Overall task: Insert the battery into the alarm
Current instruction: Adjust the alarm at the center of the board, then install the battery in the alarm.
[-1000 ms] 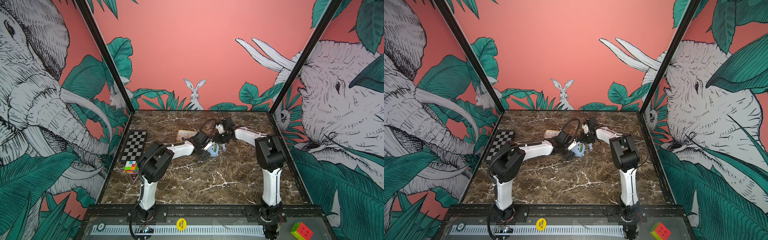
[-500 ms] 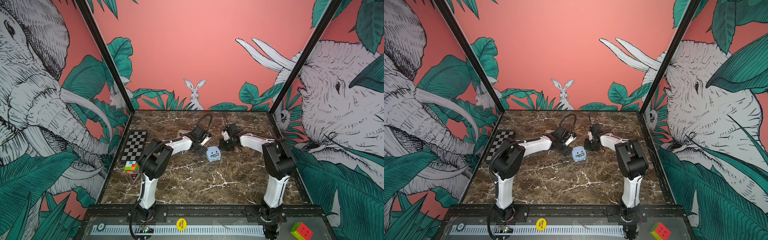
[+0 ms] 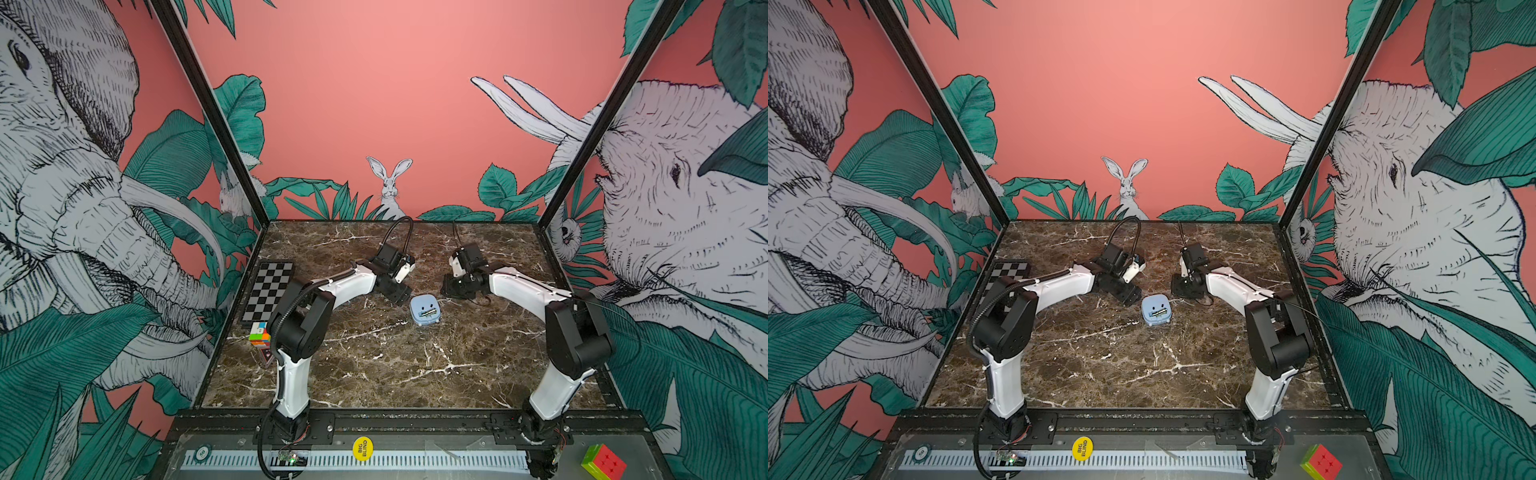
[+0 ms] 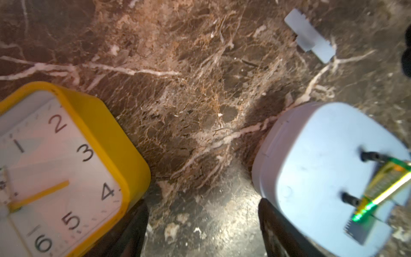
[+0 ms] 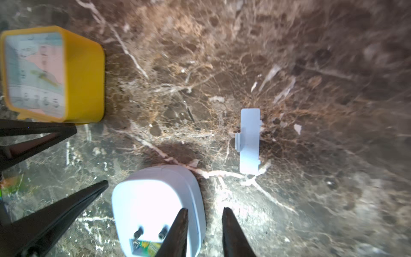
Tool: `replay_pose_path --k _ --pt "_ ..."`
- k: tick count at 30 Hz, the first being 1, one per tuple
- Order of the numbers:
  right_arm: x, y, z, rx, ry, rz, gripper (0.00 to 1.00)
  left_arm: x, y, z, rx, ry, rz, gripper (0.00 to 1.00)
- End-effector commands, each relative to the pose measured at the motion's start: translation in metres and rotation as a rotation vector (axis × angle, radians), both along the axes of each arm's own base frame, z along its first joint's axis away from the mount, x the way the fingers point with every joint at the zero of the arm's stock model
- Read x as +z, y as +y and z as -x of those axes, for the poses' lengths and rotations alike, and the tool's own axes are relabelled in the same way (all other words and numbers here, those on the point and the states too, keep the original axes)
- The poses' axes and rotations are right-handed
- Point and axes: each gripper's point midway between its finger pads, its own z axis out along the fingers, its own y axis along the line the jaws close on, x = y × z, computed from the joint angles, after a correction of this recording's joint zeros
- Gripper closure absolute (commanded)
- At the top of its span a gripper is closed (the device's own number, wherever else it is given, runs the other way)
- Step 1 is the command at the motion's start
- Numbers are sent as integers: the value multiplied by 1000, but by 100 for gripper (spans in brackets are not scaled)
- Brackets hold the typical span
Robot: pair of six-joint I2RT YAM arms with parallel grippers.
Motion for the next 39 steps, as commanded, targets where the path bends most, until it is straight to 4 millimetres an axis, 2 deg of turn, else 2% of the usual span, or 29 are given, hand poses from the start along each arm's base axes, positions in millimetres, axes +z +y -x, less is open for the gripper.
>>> replay_pose_path --k 1,4,9,15,28,39 --pt "10 -4 11 54 -4 16 72 20 7 18 68 104 70 19" --pt "15 8 21 115 8 -51 72 24 7 27 115 208 124 19" --pt "12 23 41 175 35 -87 76 29 0 46 110 346 161 25" --pt "4 33 55 209 41 -96 80 23 -9 56 95 441 196 31" --pt "-5 36 58 232 60 -61 85 10 -26 53 89 543 223 38" --pt "-19 48 67 264 107 -61 94 3 -38 64 40 653 262 48"
